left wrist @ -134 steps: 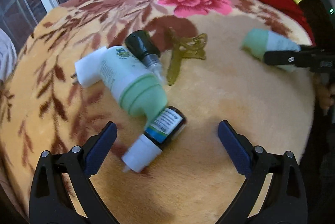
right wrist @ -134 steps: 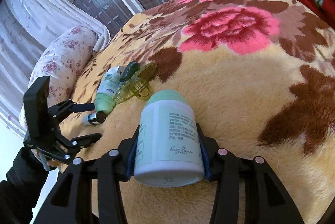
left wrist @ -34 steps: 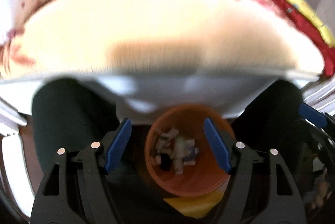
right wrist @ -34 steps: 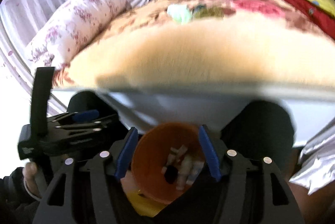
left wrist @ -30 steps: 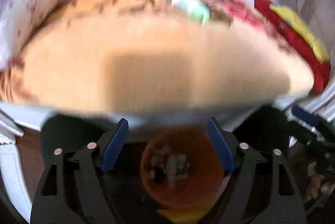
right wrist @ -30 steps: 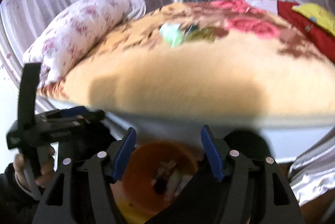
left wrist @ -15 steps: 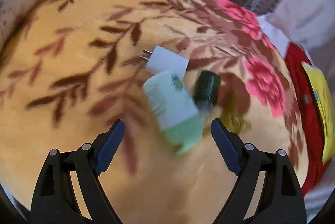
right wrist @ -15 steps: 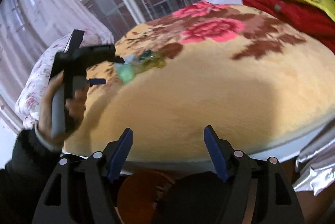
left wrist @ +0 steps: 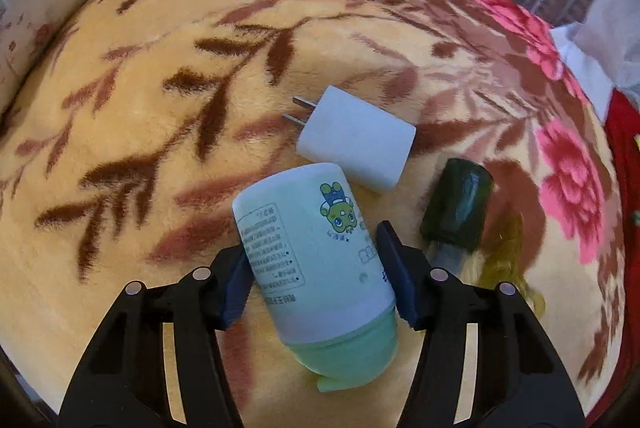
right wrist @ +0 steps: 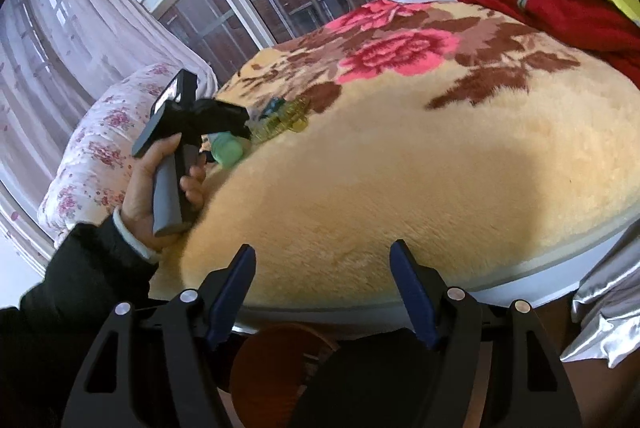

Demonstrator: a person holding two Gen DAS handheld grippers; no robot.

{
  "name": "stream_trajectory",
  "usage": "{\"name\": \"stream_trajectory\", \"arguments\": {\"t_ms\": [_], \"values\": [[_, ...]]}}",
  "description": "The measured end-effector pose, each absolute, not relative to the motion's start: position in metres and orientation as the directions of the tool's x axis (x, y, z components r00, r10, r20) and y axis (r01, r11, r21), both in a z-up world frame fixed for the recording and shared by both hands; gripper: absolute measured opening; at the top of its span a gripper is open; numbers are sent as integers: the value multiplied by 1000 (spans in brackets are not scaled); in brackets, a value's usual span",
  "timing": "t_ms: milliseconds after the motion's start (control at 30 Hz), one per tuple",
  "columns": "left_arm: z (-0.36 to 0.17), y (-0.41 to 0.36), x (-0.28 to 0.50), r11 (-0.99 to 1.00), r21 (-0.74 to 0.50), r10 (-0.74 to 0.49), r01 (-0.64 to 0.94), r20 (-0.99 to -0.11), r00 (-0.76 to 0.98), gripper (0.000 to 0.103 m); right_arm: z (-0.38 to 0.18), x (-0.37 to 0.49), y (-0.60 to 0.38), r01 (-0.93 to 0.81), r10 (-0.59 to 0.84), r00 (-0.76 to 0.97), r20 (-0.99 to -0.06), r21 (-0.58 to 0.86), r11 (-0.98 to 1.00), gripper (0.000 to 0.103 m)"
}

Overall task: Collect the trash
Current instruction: 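Grasp the green roll-on bottle with the left gripper while the right grasps the green hair clip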

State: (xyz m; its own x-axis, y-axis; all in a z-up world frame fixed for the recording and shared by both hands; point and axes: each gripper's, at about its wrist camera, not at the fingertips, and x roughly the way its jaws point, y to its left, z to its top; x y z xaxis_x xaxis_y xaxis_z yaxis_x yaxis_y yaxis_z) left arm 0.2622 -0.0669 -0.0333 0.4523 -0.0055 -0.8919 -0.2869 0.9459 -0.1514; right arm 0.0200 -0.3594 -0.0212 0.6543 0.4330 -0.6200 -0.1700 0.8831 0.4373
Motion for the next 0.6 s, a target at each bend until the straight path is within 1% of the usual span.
{"name": "stream_trajectory", "arguments": {"t_ms": [100, 233, 267, 333, 400, 467, 533, 600], "values": [[-17, -52, 234, 969, -145, -33, -199, -877, 480, 56, -4, 24, -352, -193, 446, 654, -610, 435, 879, 69], [1, -9, 198, 991, -81, -14, -108, -856, 517, 55, 16, 56, -328, -209, 467, 621, -630, 441, 873, 69], [2, 1, 193, 993, -58, 2, -98, -855, 519, 55, 20, 67, -320, -205, 471, 611, -637, 447, 871, 69], [3, 21, 188, 994, 22, 79, -111, -844, 531, 55, 24, 97, -303, -189, 485, 581, -653, 472, 861, 69], [0, 34, 192, 991, 67, 118, -114, -836, 536, 55, 25, 132, -289, -130, 498, 557, -665, 523, 843, 69], [-6, 50, 195, 987, 75, 139, -139, -832, 536, 55, 21, 178, -273, -28, 501, 521, -691, 573, 819, 69], [-15, 59, 200, 988, 49, 120, -145, -837, 533, 55, 13, 210, -262, 76, 471, 490, -734, 574, 816, 69], [-24, 58, 204, 990, 46, 112, -136, -840, 532, 53, 2, 243, -254, 183, 408, 451, -794, 530, 828, 67]]}}
